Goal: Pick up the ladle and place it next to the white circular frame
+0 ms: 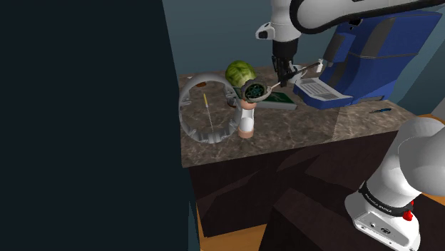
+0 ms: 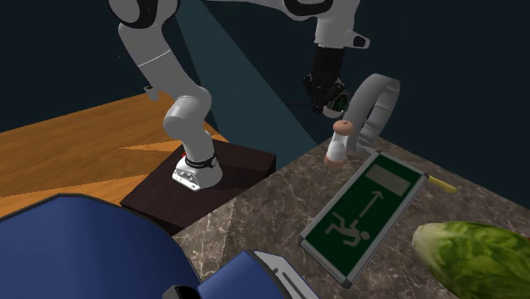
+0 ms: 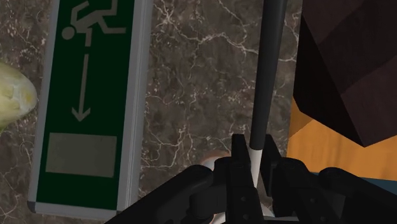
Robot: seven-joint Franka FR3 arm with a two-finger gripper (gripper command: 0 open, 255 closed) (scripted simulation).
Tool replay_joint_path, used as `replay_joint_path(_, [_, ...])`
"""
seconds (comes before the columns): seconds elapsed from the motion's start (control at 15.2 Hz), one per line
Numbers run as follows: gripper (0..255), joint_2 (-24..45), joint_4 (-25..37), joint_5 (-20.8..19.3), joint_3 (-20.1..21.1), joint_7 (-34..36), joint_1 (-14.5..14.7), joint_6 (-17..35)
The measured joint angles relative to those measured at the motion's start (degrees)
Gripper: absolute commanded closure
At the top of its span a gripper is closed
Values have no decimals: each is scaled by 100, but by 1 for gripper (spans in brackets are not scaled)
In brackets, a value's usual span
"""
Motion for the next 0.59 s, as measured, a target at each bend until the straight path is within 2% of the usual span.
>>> replay_joint_path(0.59, [255, 24, -655, -40, -31, 119, -10, 675])
